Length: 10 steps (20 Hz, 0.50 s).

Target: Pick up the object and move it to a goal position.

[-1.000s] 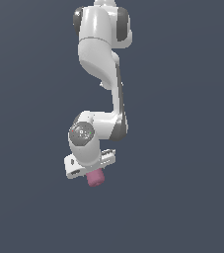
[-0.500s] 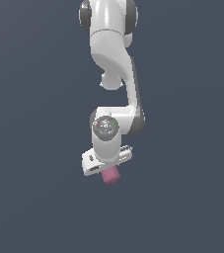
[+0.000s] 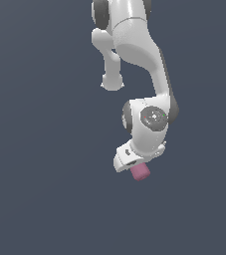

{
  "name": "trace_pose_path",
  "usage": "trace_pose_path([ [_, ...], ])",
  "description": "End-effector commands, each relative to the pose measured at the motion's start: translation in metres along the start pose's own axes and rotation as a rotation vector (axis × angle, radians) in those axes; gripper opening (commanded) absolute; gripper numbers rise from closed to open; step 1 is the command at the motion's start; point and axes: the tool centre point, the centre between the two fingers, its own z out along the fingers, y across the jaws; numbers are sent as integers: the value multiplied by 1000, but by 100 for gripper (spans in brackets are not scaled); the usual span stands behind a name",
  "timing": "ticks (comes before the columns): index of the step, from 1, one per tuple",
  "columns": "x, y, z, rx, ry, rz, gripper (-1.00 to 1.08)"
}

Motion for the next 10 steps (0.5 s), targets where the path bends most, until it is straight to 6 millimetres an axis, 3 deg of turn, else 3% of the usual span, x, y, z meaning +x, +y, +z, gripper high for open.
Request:
trace_pose_path([
  [1, 8, -28, -8, -1, 0, 1, -100],
  [6, 24, -76, -20, -1, 0, 1, -100],
  [10, 33, -100, -26, -1, 0, 1, -100],
])
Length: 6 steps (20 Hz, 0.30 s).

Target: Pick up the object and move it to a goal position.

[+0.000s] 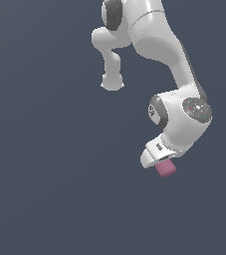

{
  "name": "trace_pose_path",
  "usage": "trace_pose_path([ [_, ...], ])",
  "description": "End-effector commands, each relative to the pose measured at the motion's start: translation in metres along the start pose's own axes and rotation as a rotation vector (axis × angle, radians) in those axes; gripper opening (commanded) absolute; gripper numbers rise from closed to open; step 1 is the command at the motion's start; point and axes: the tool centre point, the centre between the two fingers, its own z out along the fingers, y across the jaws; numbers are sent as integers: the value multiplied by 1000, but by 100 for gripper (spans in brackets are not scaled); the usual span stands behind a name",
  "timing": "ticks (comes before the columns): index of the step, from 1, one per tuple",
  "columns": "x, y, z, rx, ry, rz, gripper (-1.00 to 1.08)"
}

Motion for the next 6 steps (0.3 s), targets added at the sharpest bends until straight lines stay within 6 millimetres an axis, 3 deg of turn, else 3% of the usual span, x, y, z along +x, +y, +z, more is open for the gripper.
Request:
trace_pose_path([
  [1, 5, -12, -3, -1, 0, 2, -100],
  [6, 8, -19, -6, 0, 0, 3, -100],
])
